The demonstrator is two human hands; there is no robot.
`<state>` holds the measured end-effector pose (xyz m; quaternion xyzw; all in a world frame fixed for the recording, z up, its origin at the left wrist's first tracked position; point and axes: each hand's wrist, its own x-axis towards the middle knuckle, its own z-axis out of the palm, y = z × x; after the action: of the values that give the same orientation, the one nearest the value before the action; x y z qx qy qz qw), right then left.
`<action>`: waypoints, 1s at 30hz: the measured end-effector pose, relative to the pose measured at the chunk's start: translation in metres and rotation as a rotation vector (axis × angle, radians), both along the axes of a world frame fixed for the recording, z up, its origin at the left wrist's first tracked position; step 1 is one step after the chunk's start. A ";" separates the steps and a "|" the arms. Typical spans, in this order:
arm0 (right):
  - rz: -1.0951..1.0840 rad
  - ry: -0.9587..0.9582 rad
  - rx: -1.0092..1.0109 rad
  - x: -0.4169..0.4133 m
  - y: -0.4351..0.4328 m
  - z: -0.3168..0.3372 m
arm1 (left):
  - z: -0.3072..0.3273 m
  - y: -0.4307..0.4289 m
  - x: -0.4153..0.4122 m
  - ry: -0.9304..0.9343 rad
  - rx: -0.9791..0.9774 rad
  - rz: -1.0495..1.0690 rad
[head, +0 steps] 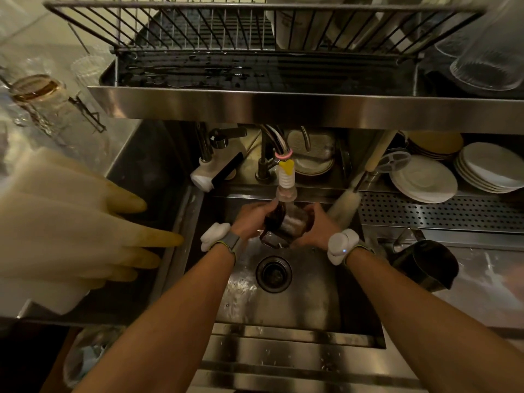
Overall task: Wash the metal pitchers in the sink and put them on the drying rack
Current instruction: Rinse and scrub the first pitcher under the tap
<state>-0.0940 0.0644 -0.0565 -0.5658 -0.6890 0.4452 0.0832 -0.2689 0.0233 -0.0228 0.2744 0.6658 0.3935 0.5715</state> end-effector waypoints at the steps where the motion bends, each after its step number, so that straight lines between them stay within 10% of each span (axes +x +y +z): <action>1: -0.004 -0.011 -0.003 -0.001 -0.002 -0.004 | 0.002 0.001 0.000 0.013 -0.001 0.009; 30: -0.088 0.010 0.023 -0.005 -0.006 -0.014 | 0.018 0.006 0.005 -0.119 0.021 0.080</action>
<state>-0.0993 0.0585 -0.0701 -0.5925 -0.6681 0.4358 0.1128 -0.2634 0.0294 -0.0046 0.2297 0.6370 0.4385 0.5910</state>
